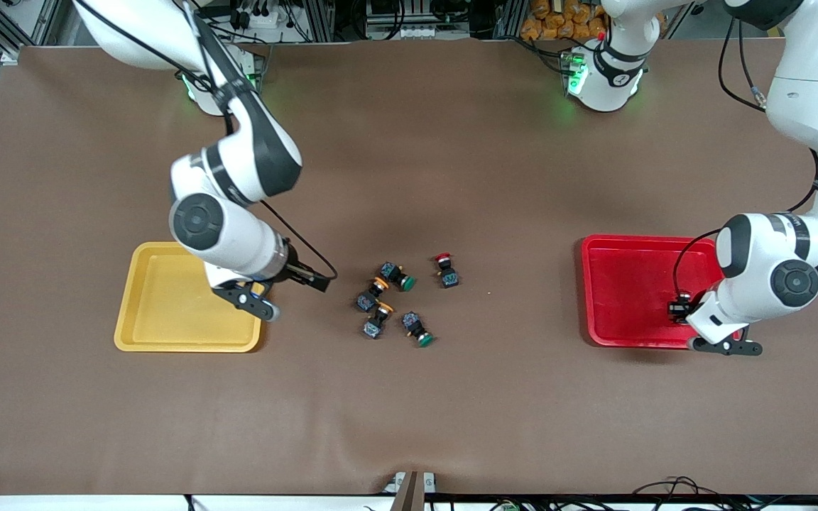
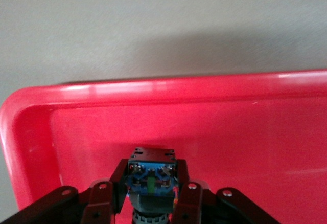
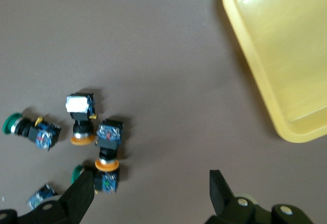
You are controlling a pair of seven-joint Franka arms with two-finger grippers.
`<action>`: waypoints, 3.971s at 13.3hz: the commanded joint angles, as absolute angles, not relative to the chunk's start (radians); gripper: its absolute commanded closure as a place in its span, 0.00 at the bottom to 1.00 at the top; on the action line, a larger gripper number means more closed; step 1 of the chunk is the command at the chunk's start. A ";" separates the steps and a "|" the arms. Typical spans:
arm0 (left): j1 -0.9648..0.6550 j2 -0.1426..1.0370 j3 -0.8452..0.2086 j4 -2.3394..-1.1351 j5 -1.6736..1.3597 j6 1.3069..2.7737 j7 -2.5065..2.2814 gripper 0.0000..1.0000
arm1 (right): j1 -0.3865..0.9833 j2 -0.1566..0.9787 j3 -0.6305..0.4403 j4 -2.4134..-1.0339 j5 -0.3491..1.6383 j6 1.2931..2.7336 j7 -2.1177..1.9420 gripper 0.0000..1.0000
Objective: Place red and yellow buttons in trays
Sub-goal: 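Release the red button in the red tray while the right gripper approaches buttons, then grasp an orange-capped button with the right gripper while the left gripper returns, then carry the orange button to the yellow tray while the left gripper grasps a red button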
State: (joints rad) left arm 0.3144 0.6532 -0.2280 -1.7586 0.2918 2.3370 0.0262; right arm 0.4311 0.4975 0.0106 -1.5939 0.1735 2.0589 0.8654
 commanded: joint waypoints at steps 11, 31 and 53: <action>0.347 0.532 -0.268 -1.832 0.313 2.323 0.112 0.00 | 0.532 0.776 0.002 -1.502 0.179 2.330 1.202 0.00; 0.128 0.509 -0.634 -1.825 0.295 2.189 -0.862 0.00 | 0.476 0.801 -0.002 -1.367 0.230 2.152 1.213 1.00; -0.259 0.822 -0.515 -1.666 0.721 2.405 -1.516 0.36 | -0.067 0.566 -0.018 -1.695 -0.054 2.038 -0.070 1.00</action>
State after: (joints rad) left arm -0.2516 0.8196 -0.5240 -1.6879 0.7055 2.4057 -1.4992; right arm -0.0214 0.6250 -0.0372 -1.5989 -0.0277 1.9793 -0.0190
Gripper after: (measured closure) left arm 0.075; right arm 0.590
